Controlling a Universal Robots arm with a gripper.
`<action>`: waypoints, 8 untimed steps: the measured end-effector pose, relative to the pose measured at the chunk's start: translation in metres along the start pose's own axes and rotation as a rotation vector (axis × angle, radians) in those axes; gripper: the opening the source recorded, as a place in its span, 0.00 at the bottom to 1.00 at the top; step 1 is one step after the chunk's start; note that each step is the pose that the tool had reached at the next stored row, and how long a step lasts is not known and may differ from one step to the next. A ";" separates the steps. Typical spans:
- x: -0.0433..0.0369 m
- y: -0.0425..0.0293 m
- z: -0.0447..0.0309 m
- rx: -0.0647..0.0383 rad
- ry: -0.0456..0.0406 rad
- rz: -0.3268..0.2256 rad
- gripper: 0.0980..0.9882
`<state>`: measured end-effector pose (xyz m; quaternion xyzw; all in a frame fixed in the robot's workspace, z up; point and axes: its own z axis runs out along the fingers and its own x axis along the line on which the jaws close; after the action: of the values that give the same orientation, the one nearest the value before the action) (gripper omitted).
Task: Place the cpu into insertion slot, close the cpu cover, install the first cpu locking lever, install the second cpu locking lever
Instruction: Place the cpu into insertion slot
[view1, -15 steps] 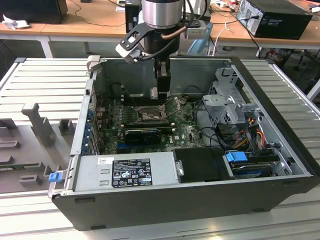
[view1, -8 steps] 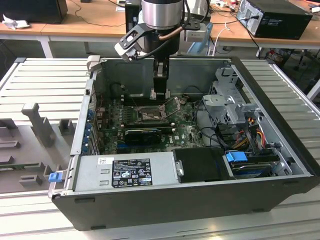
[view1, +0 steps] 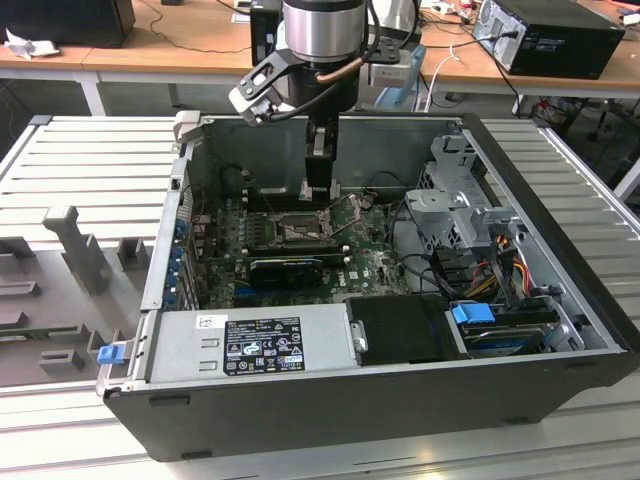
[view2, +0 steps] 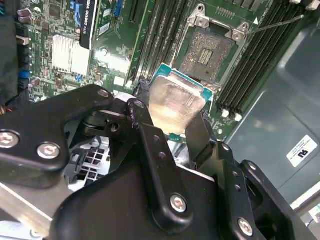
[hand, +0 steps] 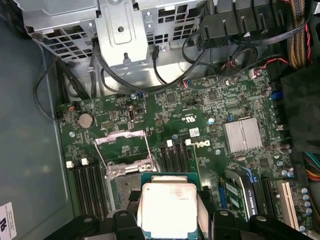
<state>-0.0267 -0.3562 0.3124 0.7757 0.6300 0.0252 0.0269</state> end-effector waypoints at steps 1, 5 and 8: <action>0.0000 0.0000 0.0005 0.000 -0.0001 0.002 0.48; 0.0000 -0.0002 0.0025 0.000 -0.0005 0.008 0.48; 0.0000 -0.0003 0.0039 0.000 -0.0009 0.013 0.48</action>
<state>-0.0267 -0.3562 0.3085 0.7797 0.6251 0.0251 0.0271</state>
